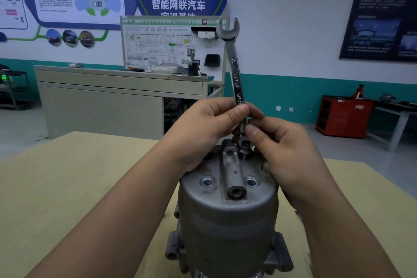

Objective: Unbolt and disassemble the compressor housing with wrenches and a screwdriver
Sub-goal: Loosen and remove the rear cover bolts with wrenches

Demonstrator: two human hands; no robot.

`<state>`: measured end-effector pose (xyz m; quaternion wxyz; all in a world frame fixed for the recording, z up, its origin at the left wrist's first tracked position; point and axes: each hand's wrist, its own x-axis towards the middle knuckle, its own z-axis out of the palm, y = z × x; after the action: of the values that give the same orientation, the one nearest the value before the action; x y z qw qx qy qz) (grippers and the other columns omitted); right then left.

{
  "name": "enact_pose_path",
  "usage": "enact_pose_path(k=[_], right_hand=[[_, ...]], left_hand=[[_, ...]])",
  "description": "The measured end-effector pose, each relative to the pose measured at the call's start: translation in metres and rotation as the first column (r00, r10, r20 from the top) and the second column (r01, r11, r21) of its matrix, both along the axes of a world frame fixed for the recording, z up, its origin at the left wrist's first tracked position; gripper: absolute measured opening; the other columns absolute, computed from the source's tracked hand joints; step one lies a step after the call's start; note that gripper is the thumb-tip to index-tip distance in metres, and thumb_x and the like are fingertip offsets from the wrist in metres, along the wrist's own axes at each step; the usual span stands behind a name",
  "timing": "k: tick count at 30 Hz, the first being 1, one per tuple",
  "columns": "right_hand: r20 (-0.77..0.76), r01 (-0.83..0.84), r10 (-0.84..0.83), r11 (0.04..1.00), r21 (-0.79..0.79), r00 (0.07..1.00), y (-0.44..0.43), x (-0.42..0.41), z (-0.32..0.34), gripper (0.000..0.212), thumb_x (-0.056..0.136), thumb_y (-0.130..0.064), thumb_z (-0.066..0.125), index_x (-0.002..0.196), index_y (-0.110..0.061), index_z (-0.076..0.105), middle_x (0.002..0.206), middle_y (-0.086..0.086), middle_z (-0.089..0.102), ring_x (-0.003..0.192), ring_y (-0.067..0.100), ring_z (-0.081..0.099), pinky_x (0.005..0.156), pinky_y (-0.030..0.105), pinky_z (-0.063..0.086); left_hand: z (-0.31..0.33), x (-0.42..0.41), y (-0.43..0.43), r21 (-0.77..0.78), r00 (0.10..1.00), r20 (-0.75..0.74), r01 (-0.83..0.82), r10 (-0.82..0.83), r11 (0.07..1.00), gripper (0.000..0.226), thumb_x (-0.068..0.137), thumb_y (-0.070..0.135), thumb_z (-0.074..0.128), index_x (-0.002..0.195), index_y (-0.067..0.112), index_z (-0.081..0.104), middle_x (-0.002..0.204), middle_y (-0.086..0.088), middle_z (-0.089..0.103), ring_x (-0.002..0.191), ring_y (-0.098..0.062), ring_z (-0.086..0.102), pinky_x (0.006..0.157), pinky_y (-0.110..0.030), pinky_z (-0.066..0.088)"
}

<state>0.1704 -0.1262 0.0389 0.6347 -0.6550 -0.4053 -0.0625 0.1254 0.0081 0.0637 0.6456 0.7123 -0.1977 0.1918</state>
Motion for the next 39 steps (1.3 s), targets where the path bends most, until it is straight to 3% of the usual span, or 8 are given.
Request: enact_pose_path(k=[6, 11, 16, 20, 26, 28, 32, 39], right_hand=[[-0.135, -0.084, 0.091, 0.995, 0.061, 0.987, 0.005, 0.001, -0.001, 0.020, 0.092, -0.014, 0.052, 0.088, -0.022, 0.069, 0.085, -0.004, 0.074, 0.086, 0.009, 0.068, 0.076, 0.026, 0.052], [-0.233, -0.244, 0.254, 0.967, 0.071, 0.939, 0.000, -0.002, 0.001, 0.027, 0.082, -0.031, 0.049, 0.064, -0.024, 0.068, 0.061, -0.012, 0.064, 0.061, -0.004, 0.059, 0.055, 0.011, 0.045], [-0.198, -0.264, 0.271, 0.963, 0.061, 0.942, -0.002, 0.000, -0.001, 0.026, 0.080, -0.038, 0.050, 0.066, -0.032, 0.071, 0.065, -0.013, 0.066, 0.064, -0.005, 0.060, 0.056, 0.012, 0.046], [-0.132, -0.288, 0.301, 0.951, 0.111, 0.944, -0.003, 0.002, 0.000, 0.023, 0.078, -0.038, 0.053, 0.087, -0.040, 0.075, 0.088, -0.011, 0.073, 0.086, -0.001, 0.066, 0.070, 0.012, 0.050], [0.034, -0.177, 0.174, 0.977, 0.118, 0.984, -0.001, 0.000, 0.001, 0.020, 0.071, -0.029, 0.061, 0.085, -0.035, 0.074, 0.085, -0.011, 0.073, 0.082, -0.001, 0.066, 0.070, 0.011, 0.048], [0.041, -0.126, 0.121, 0.977, 0.171, 0.992, 0.000, 0.000, 0.002, 0.015, 0.077, -0.019, 0.062, 0.082, -0.030, 0.071, 0.076, -0.014, 0.071, 0.073, -0.006, 0.063, 0.063, 0.007, 0.046], [0.044, -0.046, 0.037, 0.976, 0.214, 0.998, 0.000, 0.002, 0.004, 0.026, 0.087, 0.001, 0.057, 0.079, -0.022, 0.067, 0.066, -0.014, 0.068, 0.063, -0.007, 0.060, 0.056, 0.006, 0.043], [0.016, -0.024, 0.020, 0.972, 0.233, 1.000, -0.005, 0.002, 0.007, 0.024, 0.089, -0.001, 0.055, 0.080, -0.021, 0.062, 0.068, -0.010, 0.071, 0.064, -0.002, 0.064, 0.054, 0.006, 0.043]], left_hand=[[-0.001, 0.000, 0.004, 0.012, 0.998, 0.002, 0.060, -0.061, 0.998, 0.026, 0.084, 0.022, 0.051, 0.082, 0.026, 0.077, 0.083, 0.008, 0.071, 0.087, -0.009, 0.063, 0.078, -0.019, 0.050], [-0.002, 0.001, 0.004, -0.003, 1.000, 0.000, 0.027, -0.027, 1.000, 0.010, 0.074, 0.025, 0.069, 0.070, 0.017, 0.074, 0.071, -0.004, 0.064, 0.062, -0.010, 0.058, 0.065, -0.018, 0.049], [-0.001, 0.001, 0.002, -0.005, 1.000, -0.002, -0.024, 0.024, 1.000, 0.011, 0.069, 0.026, 0.066, 0.066, 0.019, 0.073, 0.070, 0.001, 0.066, 0.063, -0.009, 0.060, 0.068, -0.021, 0.047], [0.001, 0.000, -0.001, 0.051, 0.995, 0.083, -0.061, 0.057, 0.997, 0.015, 0.079, 0.022, 0.064, 0.068, 0.026, 0.073, 0.076, 0.005, 0.067, 0.078, -0.012, 0.061, 0.074, -0.021, 0.049], [0.004, 0.000, -0.004, 0.129, 0.967, 0.157, -0.222, 0.201, 0.966, 0.011, 0.077, 0.029, 0.061, 0.073, 0.027, 0.071, 0.084, -0.005, 0.069, 0.086, -0.021, 0.064, 0.090, -0.046, 0.049], [0.005, -0.001, -0.004, 0.155, 0.970, 0.139, -0.221, 0.200, 0.963, 0.008, 0.080, 0.029, 0.062, 0.084, 0.027, 0.069, 0.090, -0.007, 0.070, 0.091, -0.023, 0.065, 0.091, -0.044, 0.049], [0.003, -0.006, 0.007, 0.389, 0.965, 0.030, -0.252, 0.261, 0.886, 0.015, 0.085, 0.022, 0.066, 0.088, 0.037, 0.066, 0.087, 0.014, 0.072, 0.085, 0.002, 0.065, 0.082, -0.020, 0.050], [0.024, -0.020, 0.009, 0.676, 0.913, -0.107, -0.225, 0.395, 0.702, 0.012, 0.084, 0.029, 0.069, 0.081, 0.039, 0.074, 0.075, 0.023, 0.070, 0.073, 0.007, 0.064, 0.070, -0.016, 0.050]])
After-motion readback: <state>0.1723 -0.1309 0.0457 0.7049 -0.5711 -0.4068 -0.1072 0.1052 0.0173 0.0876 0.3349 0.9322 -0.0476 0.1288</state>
